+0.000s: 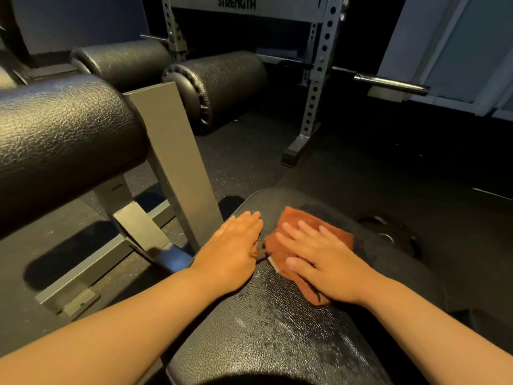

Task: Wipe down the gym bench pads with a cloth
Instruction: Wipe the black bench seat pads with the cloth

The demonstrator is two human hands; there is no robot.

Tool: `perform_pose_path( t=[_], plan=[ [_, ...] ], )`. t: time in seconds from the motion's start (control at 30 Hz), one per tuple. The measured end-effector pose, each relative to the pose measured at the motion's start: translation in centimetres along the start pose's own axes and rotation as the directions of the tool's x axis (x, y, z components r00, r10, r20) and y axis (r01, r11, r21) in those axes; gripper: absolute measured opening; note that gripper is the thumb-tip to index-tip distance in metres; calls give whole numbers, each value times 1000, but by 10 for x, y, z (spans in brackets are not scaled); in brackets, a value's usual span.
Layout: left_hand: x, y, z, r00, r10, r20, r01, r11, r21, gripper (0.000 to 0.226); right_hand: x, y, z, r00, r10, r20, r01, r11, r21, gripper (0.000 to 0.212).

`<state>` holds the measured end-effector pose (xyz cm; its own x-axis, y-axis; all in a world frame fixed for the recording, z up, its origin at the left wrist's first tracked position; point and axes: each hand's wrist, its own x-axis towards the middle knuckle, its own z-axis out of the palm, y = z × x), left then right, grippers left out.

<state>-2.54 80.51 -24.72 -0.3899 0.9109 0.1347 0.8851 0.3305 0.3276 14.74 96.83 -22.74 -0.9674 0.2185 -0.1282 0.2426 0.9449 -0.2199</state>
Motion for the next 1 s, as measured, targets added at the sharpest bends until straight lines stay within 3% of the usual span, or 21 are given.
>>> perform_pose_path(
  t=[0.07, 0.13, 0.23, 0.33, 0.43, 0.53, 0.6, 0.73, 0.8, 0.9, 1.0],
  plan=[
    [2, 1, -1, 999, -7, -34, 7, 1000, -7, 52, 21, 5, -2, 980, 194, -34, -196, 979, -58, 61],
    [4, 1, -1, 998, -5, -61, 4, 1000, -21, 51, 46, -14, 1, 951, 298, -85, -302, 953, -30, 59],
    [4, -4, 1, 998, 22, -54, -23, 1000, -20, 52, 45, -37, 10, 985, 125, -123, -123, 992, 23, 61],
    [4, -9, 3, 999, 44, -1, -44, 999, -11, 55, 12, -9, 4, 993, -67, -97, 78, 991, 107, 69],
    [14, -13, -1, 997, 73, 31, -73, 997, -5, 54, 22, 22, -5, 991, 117, -71, -114, 993, 37, 74],
    [28, -14, -1, 994, 103, 21, -102, 994, -44, 54, 67, 6, -4, 947, 305, -99, -307, 952, -2, 64],
    [31, -14, 1, 994, 112, -2, -112, 991, -68, 55, 82, -10, -3, 951, 281, -130, -279, 960, 39, 62],
    [29, -12, 1, 996, 84, -29, -86, 995, -52, 54, 50, 2, -4, 996, -4, -88, 11, 997, 82, 63],
    [29, -10, 1, 997, 71, -32, -72, 997, -21, 54, 43, 19, -5, 995, 58, -77, -59, 998, -9, 66],
    [30, -9, 2, 998, 59, -30, -59, 998, 0, 54, 69, 14, -8, 932, 343, -118, -344, 939, 13, 59],
    [30, -13, 5, 998, 51, -39, -50, 998, 26, 55, 92, -16, -3, 934, 329, -139, -329, 944, 21, 55]
  ],
)
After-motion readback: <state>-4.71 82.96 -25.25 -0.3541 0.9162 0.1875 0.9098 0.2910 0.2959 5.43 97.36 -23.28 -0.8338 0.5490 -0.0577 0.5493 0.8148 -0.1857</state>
